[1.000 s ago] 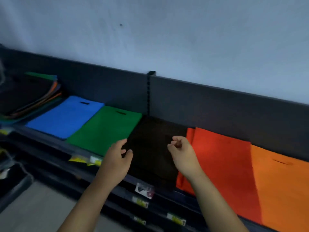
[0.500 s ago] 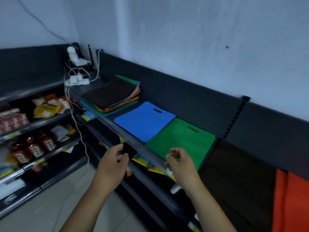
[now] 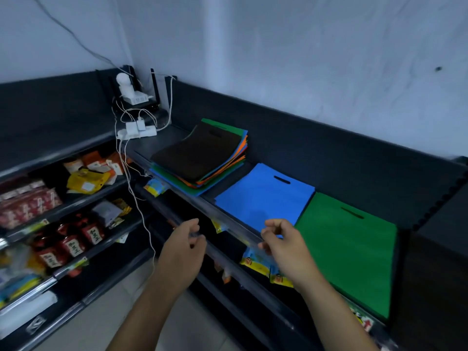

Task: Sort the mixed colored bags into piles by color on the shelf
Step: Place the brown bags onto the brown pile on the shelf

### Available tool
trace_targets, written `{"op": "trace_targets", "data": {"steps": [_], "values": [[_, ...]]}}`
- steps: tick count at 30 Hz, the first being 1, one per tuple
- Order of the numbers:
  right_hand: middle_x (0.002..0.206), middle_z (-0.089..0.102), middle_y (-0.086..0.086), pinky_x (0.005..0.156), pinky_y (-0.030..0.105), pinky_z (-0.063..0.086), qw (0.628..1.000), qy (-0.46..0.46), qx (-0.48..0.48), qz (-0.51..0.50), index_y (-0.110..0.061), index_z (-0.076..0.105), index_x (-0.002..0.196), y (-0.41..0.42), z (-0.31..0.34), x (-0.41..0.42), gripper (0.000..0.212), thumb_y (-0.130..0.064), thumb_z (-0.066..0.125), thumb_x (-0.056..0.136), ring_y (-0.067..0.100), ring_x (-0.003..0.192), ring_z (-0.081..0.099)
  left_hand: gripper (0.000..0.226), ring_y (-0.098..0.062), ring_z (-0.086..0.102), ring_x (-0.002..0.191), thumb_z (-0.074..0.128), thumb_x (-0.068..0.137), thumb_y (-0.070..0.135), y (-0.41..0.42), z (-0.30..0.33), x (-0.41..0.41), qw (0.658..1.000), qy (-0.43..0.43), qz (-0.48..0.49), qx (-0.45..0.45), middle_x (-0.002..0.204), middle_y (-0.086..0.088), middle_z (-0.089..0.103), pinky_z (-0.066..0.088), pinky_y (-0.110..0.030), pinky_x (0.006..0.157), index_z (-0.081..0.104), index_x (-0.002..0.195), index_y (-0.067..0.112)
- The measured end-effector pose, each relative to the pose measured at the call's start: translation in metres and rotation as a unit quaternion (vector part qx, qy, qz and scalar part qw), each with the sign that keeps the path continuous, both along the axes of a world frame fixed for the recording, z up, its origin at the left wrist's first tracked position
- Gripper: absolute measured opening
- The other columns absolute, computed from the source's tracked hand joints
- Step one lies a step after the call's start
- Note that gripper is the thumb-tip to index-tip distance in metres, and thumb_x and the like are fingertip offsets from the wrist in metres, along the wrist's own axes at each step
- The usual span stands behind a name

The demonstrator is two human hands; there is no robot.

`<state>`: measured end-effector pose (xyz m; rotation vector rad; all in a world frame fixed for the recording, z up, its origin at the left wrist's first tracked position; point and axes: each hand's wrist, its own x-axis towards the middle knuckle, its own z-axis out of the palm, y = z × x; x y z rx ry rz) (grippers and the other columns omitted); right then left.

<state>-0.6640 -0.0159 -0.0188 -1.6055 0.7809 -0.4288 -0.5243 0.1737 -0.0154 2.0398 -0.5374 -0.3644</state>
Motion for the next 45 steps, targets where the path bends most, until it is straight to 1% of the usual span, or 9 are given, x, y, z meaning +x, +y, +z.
{"op": "trace_targets", "data": {"steps": [5,10,14,20,27,34,37,40,45], "values": [[0.109,0.064,-0.002,0.083,0.031,0.06,1.0,0.008,0.008,-0.013,-0.024,0.066,0.115,-0.034,-0.002,0.05,0.011,-0.027,0.06,0.107,0.015,0.085,0.075,0.046,0.009,0.051,0.104,0.051,0.106,0.025,-0.034,-0.009,0.049,1.0,0.008,-0.015,0.0,0.136,0.016,0.05,0.046,-0.027,0.095,0.042,0.15,0.027],[0.111,0.065,0.003,0.084,0.037,0.062,0.999,0.016,0.029,-0.006,-0.021,0.066,0.11,-0.075,0.0,0.128,0.007,-0.021,0.059,0.107,0.017,0.082,0.074,0.045,-0.005,0.054,0.115,0.055,0.104,0.019,-0.056,-0.001,0.112,1.0,0.02,0.012,0.01,0.141,0.01,0.052,0.05,-0.037,0.101,0.046,0.148,0.024],[0.104,0.067,0.003,0.092,0.051,0.06,0.999,0.017,0.034,0.017,-0.024,0.066,0.105,-0.09,-0.004,0.189,0.007,-0.021,0.059,0.106,0.015,0.079,0.076,0.048,-0.001,0.056,0.109,0.055,0.103,0.02,-0.062,0.006,0.161,0.998,-0.031,0.036,0.028,0.135,0.011,0.054,0.048,-0.028,0.094,0.044,0.15,0.022],[0.111,0.069,0.009,0.09,0.049,0.061,0.999,0.024,0.034,0.018,-0.022,0.066,0.107,-0.107,-0.015,0.25,0.006,-0.021,0.061,0.106,0.019,0.079,0.076,0.051,-0.008,0.056,0.123,0.056,0.103,0.027,-0.09,0.005,0.232,0.998,-0.052,0.026,0.022,0.141,0.012,0.054,0.049,-0.034,0.103,0.042,0.152,0.027],[0.104,0.069,0.009,0.063,0.029,0.054,0.992,0.018,0.076,-0.101,-0.015,0.066,0.106,-0.134,-0.03,0.309,0.008,-0.02,0.06,0.106,0.016,0.065,0.071,0.066,-0.017,0.029,0.15,0.046,0.105,0.046,-0.145,0.003,0.342,0.989,-0.073,-0.063,0.115,0.166,0.002,0.028,0.028,-0.036,0.123,0.025,0.161,0.021],[0.091,0.083,-0.002,0.083,0.038,0.063,0.964,0.045,0.163,-0.206,-0.015,0.081,0.1,-0.162,-0.034,0.357,0.041,-0.055,0.072,0.094,0.019,0.085,0.079,0.053,-0.01,0.054,0.128,0.048,0.102,0.054,-0.195,0.001,0.377,0.955,-0.001,-0.257,0.149,0.146,0.006,0.055,0.045,-0.028,0.105,0.047,0.149,0.032],[0.095,0.084,0.0,0.094,0.046,0.064,0.968,0.047,0.113,-0.22,-0.014,0.083,0.099,-0.165,-0.031,0.365,0.025,-0.038,0.077,0.095,0.021,0.091,0.081,0.039,-0.009,0.06,0.112,0.051,0.102,0.044,-0.206,0.011,0.41,0.972,-0.04,-0.205,0.105,0.132,0.007,0.063,0.05,-0.028,0.093,0.057,0.139,0.034],[0.097,0.084,0.002,0.094,0.046,0.063,0.958,0.039,0.106,-0.264,-0.012,0.082,0.101,-0.161,-0.032,0.359,0.015,-0.025,0.075,0.096,0.021,0.09,0.081,0.048,-0.021,0.055,0.131,0.048,0.104,0.037,-0.21,0.007,0.447,0.972,-0.11,-0.147,0.149,0.15,-0.001,0.053,0.045,-0.035,0.104,0.046,0.15,0.024],[0.1,0.084,0.007,0.094,0.051,0.063,0.938,0.005,0.168,-0.302,-0.01,0.076,0.112,-0.148,-0.036,0.358,0.023,-0.026,0.078,0.095,0.029,0.094,0.081,0.054,-0.018,0.048,0.138,0.048,0.104,0.04,-0.213,-0.006,0.449,0.948,-0.114,-0.254,0.156,0.156,0.003,0.046,0.044,-0.034,0.109,0.039,0.155,0.025]]}}
